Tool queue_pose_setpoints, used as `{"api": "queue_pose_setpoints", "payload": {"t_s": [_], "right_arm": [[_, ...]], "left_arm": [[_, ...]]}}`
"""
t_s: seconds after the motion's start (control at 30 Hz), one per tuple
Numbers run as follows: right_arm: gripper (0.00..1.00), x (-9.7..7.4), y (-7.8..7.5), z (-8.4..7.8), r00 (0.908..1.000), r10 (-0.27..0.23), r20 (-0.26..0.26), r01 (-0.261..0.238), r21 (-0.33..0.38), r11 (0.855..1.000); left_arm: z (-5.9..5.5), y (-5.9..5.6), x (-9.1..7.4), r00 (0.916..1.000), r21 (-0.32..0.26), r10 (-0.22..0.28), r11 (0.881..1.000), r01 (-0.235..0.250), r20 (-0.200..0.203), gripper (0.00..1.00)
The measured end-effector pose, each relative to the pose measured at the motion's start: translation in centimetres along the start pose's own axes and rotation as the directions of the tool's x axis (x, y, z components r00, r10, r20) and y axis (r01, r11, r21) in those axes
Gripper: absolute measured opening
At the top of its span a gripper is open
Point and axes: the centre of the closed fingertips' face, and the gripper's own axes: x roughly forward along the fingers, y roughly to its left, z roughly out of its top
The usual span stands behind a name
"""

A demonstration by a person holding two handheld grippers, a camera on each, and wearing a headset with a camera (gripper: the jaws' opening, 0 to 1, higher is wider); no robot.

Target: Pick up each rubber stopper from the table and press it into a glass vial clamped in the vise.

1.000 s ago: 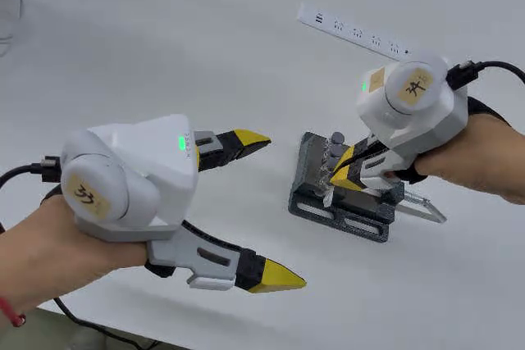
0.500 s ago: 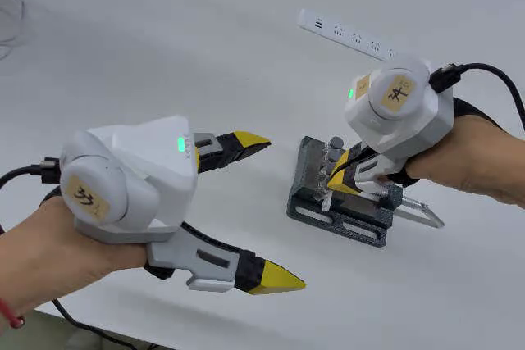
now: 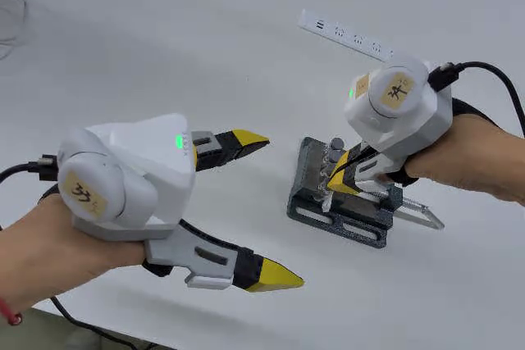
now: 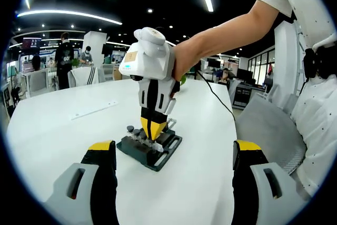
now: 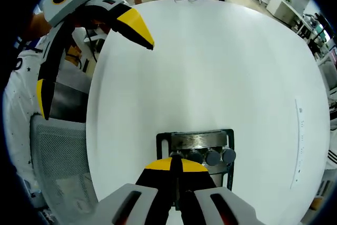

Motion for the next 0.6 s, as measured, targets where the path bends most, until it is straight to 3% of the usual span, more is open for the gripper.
{"api": "queue_pose_setpoints", "payload": {"t_s": [0.23,0.5,0.57,0.6], "right_arm": [[0.00,0.04,0.08,-0.05,0.9994,-0.007,-0.035,0.006,-0.036,0.999],[0.00,0.06,0.06,-0.04,0.9995,-0.017,-0.026,0.016,-0.047,0.999],[0.00,-0.05,0.15,-0.01,0.9998,-0.017,-0.013,0.017,-0.002,1.000],[0.00,-0.07,0.17,0.01,0.9998,-0.017,-0.013,0.017,-0.015,1.000]], "left_arm": [[0.04,0.04,0.02,1.0000,-0.001,0.004,1.000,-0.004,0.002,0.91],[0.21,-0.05,0.08,1.0000,0.003,0.004,1.000,-0.004,0.004,0.91],[0.35,-0.33,0.06,1.0000,0.011,-0.001,1.000,0.001,0.000,0.91],[0.45,-0.46,0.02,1.0000,0.013,-0.002,1.000,0.002,-0.001,0.91]]}}
